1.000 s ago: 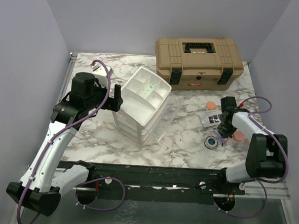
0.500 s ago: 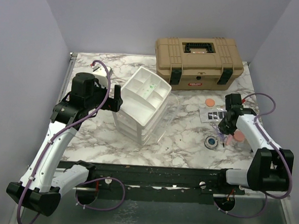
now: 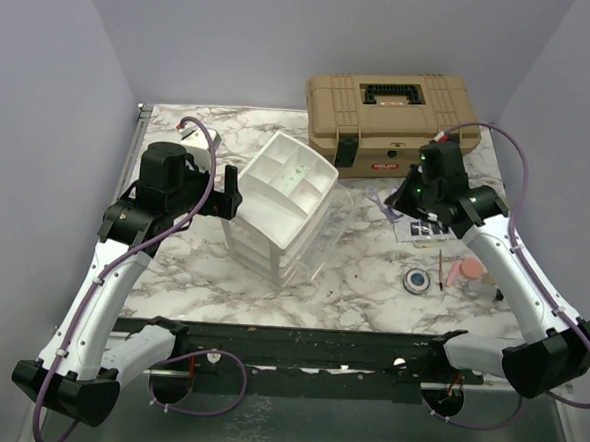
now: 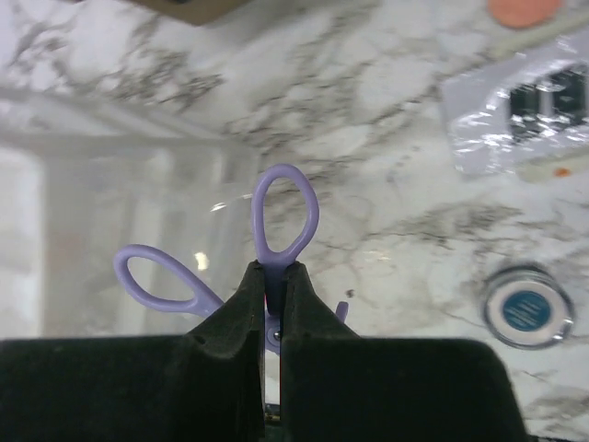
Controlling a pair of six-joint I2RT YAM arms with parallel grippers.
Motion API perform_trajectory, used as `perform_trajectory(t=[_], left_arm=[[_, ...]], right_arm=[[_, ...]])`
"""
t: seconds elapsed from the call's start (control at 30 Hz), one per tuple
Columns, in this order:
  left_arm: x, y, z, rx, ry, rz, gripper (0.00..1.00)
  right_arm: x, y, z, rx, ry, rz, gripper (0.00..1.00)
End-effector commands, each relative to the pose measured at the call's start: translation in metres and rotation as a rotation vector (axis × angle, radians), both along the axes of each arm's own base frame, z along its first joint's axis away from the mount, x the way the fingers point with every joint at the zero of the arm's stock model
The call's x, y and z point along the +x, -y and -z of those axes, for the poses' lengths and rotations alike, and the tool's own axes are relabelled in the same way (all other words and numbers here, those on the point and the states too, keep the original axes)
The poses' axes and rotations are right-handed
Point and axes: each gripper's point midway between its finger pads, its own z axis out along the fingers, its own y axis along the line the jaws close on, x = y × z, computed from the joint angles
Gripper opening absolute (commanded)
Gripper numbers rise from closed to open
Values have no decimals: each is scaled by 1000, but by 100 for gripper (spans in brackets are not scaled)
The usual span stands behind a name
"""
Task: Organize the makeup
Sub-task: Pick up the makeup tool from the center of the board, then place the makeup tool in the drawer.
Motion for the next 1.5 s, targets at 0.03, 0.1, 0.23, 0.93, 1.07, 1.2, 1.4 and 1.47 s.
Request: perform_trajectory(t=[0.03, 0.1, 0.23, 0.93, 1.07, 1.2, 1.4, 1.47], left_arm=[[2, -2, -5, -3, 7, -27, 99], [2, -2, -3, -1, 2, -28, 99], [2, -1, 1, -4, -12, -29, 99], [3, 1, 6, -22, -33, -37, 99], [2, 1, 6, -21, -32, -36, 99], [2, 1, 7, -19, -33, -38, 99], [3, -2, 5, 6, -30, -35, 99], [3, -3, 4, 14, -27, -32, 99]], right_arm=[[-5, -75, -38, -37, 107, -208, 1], [-5, -102, -51, -39, 180, -316, 1], [-6, -146, -60, -58, 298, -512, 1], [-59, -195, -56, -294, 956, -1340, 6], [-52, -190, -44, -373, 933, -1358, 15], [-49, -187, -37, -423, 884, -1399, 26], [-49, -186, -60, -429, 937, -1372, 53], [-52, -187, -71, -405, 972, -1358, 53]])
